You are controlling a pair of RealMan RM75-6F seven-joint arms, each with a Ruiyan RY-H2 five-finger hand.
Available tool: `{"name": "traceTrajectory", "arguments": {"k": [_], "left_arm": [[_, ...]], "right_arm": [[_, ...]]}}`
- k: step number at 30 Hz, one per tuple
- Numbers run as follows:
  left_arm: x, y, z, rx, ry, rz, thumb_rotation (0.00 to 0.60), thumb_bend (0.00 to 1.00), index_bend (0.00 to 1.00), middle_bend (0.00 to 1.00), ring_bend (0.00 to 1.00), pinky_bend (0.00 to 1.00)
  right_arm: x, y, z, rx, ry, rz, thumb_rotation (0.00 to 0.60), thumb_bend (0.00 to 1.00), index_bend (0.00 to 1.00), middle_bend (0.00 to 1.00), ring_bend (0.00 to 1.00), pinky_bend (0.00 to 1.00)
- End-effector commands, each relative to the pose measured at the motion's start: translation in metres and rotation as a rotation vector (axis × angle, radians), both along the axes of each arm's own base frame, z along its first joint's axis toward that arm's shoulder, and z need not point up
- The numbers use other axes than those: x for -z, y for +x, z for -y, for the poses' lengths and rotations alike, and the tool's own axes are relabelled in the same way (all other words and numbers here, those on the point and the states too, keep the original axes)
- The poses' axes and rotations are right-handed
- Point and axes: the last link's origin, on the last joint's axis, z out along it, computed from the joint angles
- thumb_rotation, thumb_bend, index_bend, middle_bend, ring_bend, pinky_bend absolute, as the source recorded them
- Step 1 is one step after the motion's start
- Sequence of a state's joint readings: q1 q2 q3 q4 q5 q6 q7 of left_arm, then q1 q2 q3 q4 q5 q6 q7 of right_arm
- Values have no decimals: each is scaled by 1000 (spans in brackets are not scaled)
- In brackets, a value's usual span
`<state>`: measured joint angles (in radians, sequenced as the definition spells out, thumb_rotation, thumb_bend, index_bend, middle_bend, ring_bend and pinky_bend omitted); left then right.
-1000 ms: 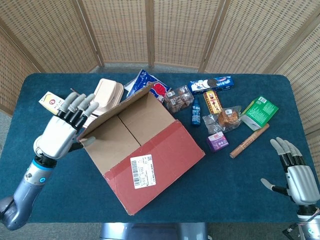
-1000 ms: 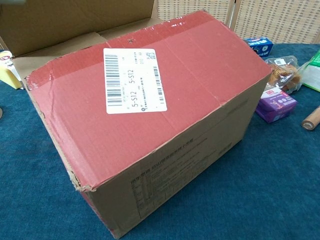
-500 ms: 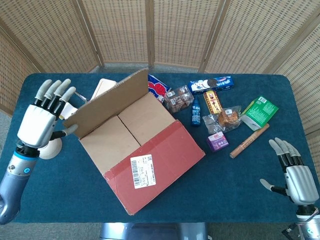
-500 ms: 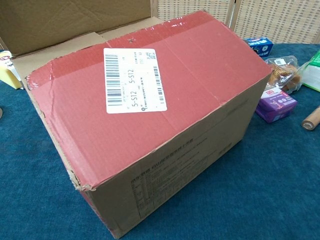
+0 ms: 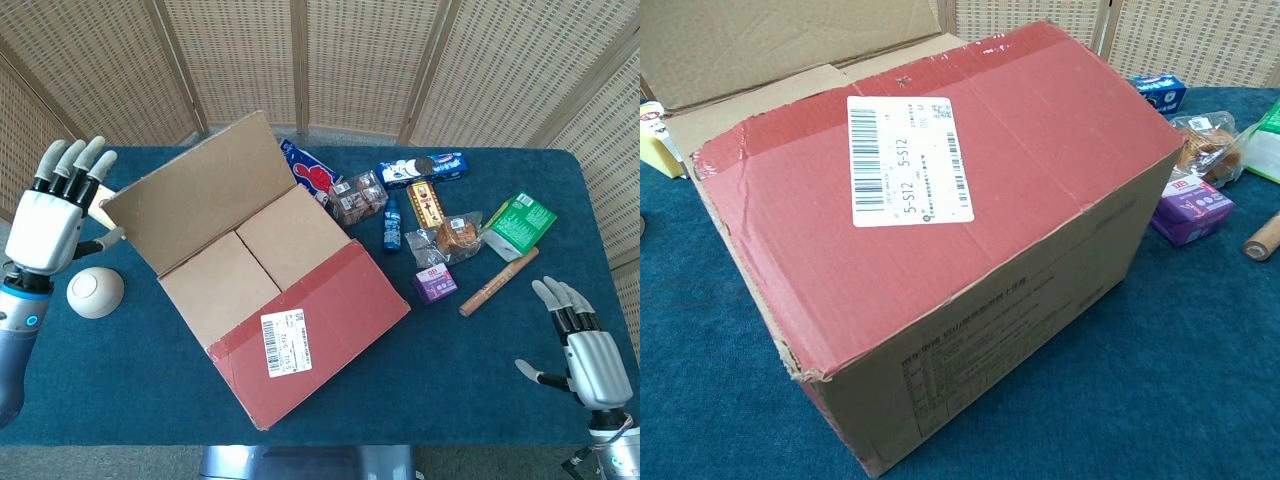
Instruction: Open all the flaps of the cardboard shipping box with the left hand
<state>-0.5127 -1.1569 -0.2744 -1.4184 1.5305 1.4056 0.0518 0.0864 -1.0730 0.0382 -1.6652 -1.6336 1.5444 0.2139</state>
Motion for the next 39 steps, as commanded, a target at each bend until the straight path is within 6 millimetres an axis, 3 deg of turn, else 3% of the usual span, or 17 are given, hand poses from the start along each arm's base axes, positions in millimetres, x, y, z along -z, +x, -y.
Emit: {"name": "traceTrajectory", "arguments": {"k": [1,7,13,16,20,26,32,39], "left_arm": [[6,-1,-9,-18,-11,1,600,216,0,0,0,16],[28,-4,-18,-51,-75,10,600,216,0,0,0,14],[46,12,-4,-75,-315,177,600,210,0,0,0,30],[44,25,5,-91,-441,267,600,173,0,0,0,53],[34,45,14,-125,-599,380,600,134,0,0,0,156],[28,61,20,-197,-760,431,600,129,0,0,2,205],[38,71,21,-271,-897,510,600,109,0,0,73,261],[57,84,22,-361,-1092,703,600,105,0,0,98,218]], "right_arm": [[0,2,-2,-6,20,14,600,34,0,0,0,105],[1,3,-2,-2,63,61,600,37,0,0,0,105],[2,1,-1,4,62,55,600,37,0,0,0,105],[3,1,-1,5,66,55,600,36,0,0,0,106],[3,1,-1,4,66,56,600,37,0,0,0,105],[3,2,-2,-1,70,56,600,36,0,0,0,105],[4,2,-2,-1,73,54,600,37,0,0,0,105],[4,2,-2,-2,72,56,600,37,0,0,0,105]]}}
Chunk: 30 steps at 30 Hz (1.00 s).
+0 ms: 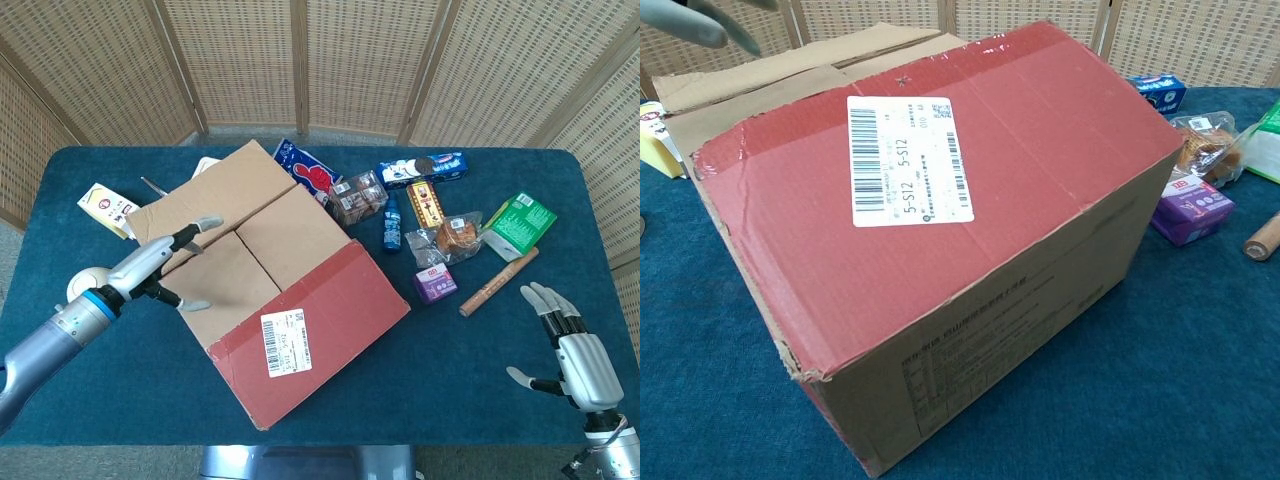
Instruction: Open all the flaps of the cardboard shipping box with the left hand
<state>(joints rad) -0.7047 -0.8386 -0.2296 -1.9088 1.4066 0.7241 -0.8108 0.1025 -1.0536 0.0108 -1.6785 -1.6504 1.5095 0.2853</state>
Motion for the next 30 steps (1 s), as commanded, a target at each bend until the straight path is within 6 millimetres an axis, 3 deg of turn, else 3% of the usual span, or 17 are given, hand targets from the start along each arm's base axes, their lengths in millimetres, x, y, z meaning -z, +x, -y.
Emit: {"name": "traceTrajectory", "arguments": {"k": [1,9,17,22,30], "left_arm": [[14,12,1,-54,-128,100,600,104,0,0,101,218],[32,34,11,-82,-286,259,600,106,0,0,140,299],[51,55,16,-71,-394,328,600,108,0,0,155,259],[65,65,19,-68,-440,359,600,107,0,0,160,303],[63,72,24,-57,-434,428,600,107,0,0,177,296]], "right_arm": [[0,0,0,-2,-1,0,600,37,0,0,0,105],[0,0,0,-1,4,4,600,38,0,0,0,105],[0,1,-1,-4,6,9,600,37,0,0,0,105],[-2,0,-1,-4,4,18,600,37,0,0,0,105],[-4,1,-2,-9,5,27,600,39,0,0,0,105]]}}
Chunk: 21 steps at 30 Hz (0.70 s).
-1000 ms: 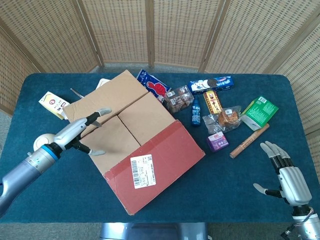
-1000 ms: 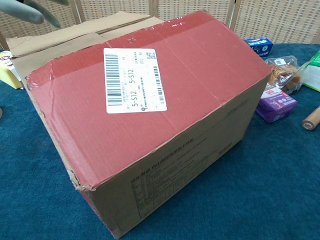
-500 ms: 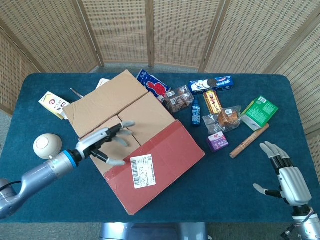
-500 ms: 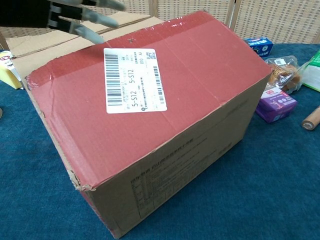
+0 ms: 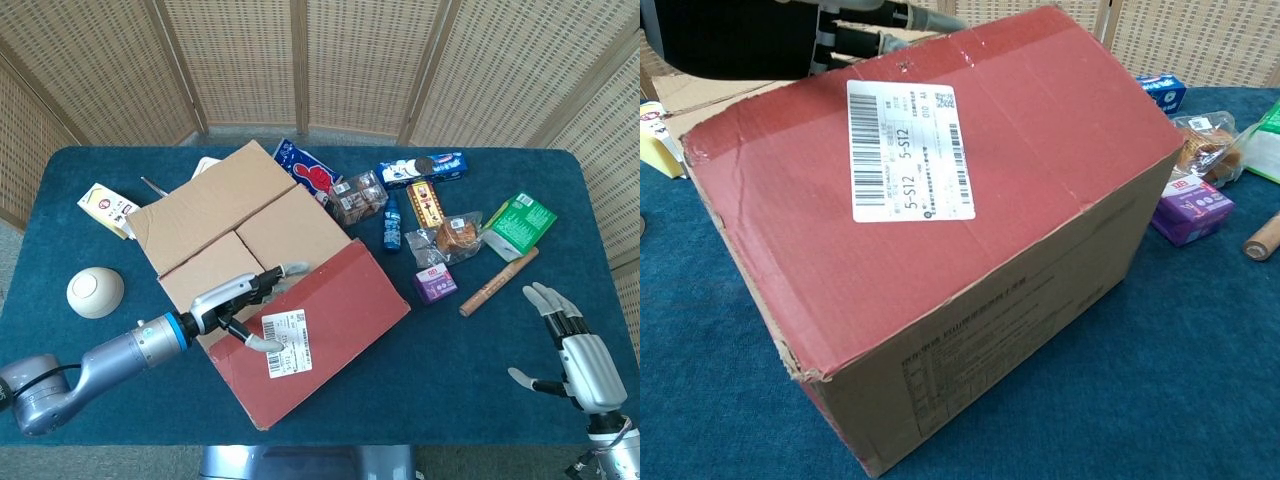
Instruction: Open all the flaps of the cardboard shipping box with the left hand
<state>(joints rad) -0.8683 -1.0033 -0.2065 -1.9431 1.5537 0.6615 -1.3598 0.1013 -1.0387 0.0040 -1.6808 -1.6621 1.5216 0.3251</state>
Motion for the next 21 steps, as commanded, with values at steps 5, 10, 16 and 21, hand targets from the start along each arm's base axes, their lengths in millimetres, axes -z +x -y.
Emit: {"name": "traceTrajectory", "arguments": {"k": [5,10,16,21], "left_arm": [[-8,7,5,-1,15,86,600,107,0,0,178,288],[-9,14,8,4,18,150,600,108,0,0,178,271],[-5,29,14,17,18,237,600,109,0,0,175,262],[1,42,22,33,-9,257,600,109,0,0,173,252]], "right_arm": [[0,0,-1,-2,4,-1,600,44,0,0,0,105],[0,0,-1,-2,3,1,600,43,0,0,0,105],[1,0,0,-1,6,-1,600,43,0,0,0,105],[2,0,0,1,13,-4,600,42,0,0,0,105]]}}
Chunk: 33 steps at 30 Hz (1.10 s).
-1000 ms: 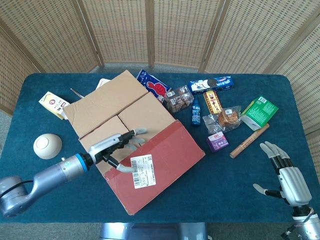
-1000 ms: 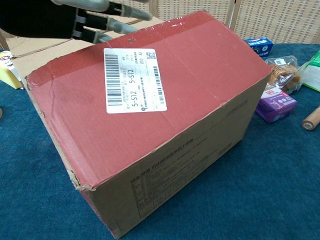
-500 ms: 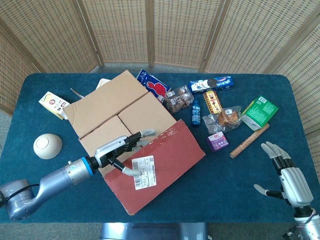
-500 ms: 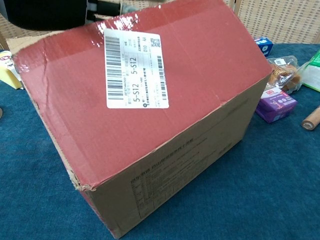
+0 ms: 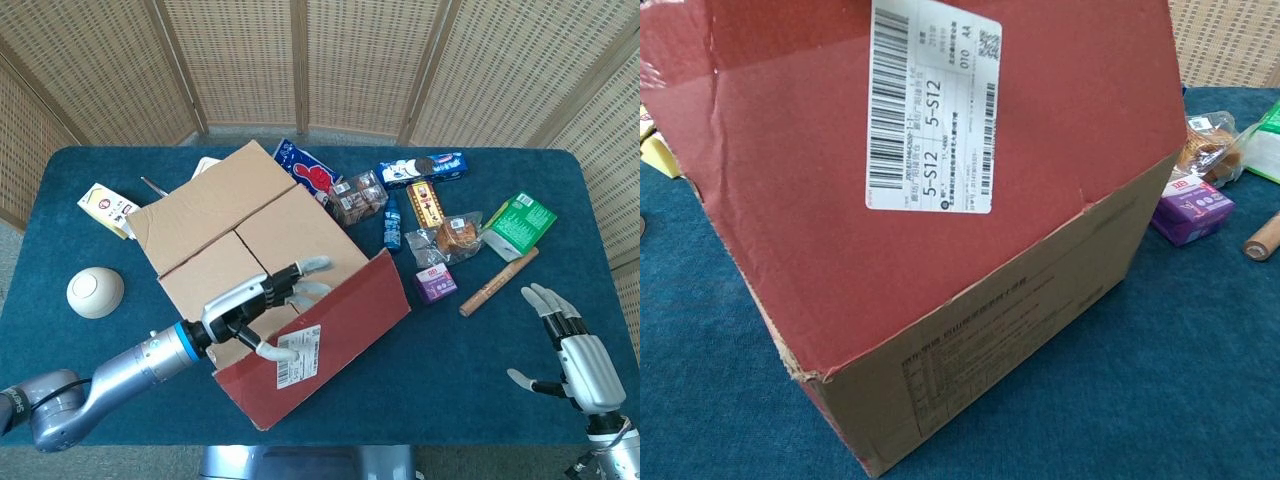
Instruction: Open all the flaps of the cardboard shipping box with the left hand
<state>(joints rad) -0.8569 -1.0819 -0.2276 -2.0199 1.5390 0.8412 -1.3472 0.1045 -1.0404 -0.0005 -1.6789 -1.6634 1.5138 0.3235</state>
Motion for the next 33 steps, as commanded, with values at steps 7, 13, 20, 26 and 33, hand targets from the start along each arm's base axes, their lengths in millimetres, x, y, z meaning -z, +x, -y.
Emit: {"name": "traceTrajectory", "arguments": {"k": [7,13,20,26,33], "left_arm": [[19,19,12,18,-57,22,600,109,0,0,173,279],[28,23,14,8,-89,32,600,109,0,0,172,280],[34,23,16,3,-107,25,600,110,0,0,171,328],[41,24,21,3,-144,22,600,110,0,0,167,326],[52,28,28,18,-186,28,600,110,0,0,167,325]], "right_arm": [[1,0,0,3,3,-3,600,43,0,0,0,105],[0,-1,1,4,1,1,600,42,0,0,0,106],[0,0,1,2,3,0,600,46,0,0,0,105],[0,0,0,1,3,0,600,49,0,0,0,105],[-1,0,0,0,1,7,600,50,0,0,0,106]]}}
